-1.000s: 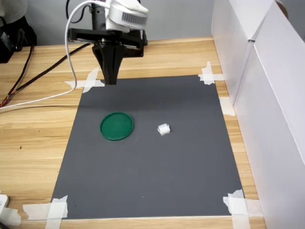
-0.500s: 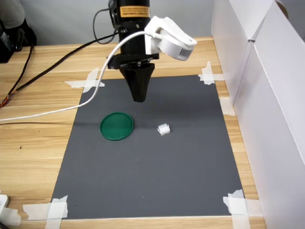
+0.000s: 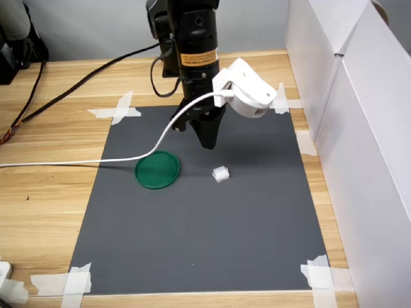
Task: Grasp a white terminal and put it in the green lid.
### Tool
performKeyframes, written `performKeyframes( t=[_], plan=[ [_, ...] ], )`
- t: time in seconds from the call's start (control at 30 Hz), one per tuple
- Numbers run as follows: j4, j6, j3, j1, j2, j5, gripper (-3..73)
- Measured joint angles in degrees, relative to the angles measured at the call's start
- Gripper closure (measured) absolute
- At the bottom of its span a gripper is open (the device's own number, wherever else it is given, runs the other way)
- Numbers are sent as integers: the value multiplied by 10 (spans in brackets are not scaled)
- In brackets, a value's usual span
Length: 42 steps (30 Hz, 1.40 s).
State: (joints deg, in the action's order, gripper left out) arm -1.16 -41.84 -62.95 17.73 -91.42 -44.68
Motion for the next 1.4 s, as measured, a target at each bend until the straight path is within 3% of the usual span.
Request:
performKeyframes(
  t=[0.1, 0.2, 0.3, 0.47, 0.63, 1.03, 1.4],
  plan=[
    [12, 0, -10, 0, -13, -11, 667],
    [32, 0, -22, 0, -22, -19, 581],
    [52, -2, -33, 1, -28, -22, 455],
    [51, -10, -42, 21, -33, -19, 193],
    [64, -15, -45, 34, -35, -24, 38],
    [12, -64, -101, 34, -62, -72, 2],
    [2, -68, -101, 34, -118, -75, 2]
  ],
)
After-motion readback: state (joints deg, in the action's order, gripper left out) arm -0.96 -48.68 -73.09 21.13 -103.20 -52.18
